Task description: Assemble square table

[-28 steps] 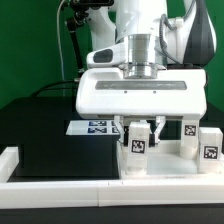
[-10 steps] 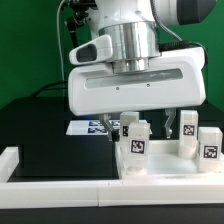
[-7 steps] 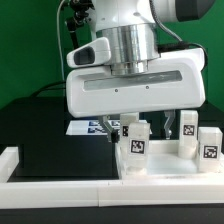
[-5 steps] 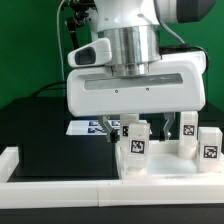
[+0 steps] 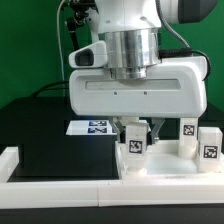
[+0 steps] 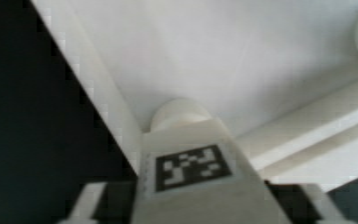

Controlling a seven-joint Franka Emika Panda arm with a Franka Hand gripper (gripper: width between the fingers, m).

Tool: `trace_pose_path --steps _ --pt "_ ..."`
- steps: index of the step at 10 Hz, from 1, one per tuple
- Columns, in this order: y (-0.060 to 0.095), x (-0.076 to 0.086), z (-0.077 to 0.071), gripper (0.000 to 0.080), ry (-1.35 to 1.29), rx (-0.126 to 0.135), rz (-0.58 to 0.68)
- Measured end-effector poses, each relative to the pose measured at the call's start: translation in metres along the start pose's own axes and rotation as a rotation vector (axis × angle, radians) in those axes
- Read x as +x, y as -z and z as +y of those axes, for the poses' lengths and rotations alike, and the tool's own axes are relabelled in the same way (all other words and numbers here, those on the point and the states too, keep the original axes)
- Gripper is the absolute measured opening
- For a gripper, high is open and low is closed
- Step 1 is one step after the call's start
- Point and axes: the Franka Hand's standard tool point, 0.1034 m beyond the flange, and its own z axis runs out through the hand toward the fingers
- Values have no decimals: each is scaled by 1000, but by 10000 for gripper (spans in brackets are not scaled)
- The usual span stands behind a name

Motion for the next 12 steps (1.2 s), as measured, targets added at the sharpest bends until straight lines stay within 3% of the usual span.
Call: trace_pose_path --steps 1,6,8,9,10,12 --pt "0 0 0 285 -85 0 0" --pt "-1 0 -1 285 -514 21 -10" --pt "-1 1 0 285 -867 56 -33" --pt "-1 3 0 285 -1020 85 -32" --pt "-1 7 2 287 -1158 153 -27" --pt "-1 7 1 287 -1231 163 -35"
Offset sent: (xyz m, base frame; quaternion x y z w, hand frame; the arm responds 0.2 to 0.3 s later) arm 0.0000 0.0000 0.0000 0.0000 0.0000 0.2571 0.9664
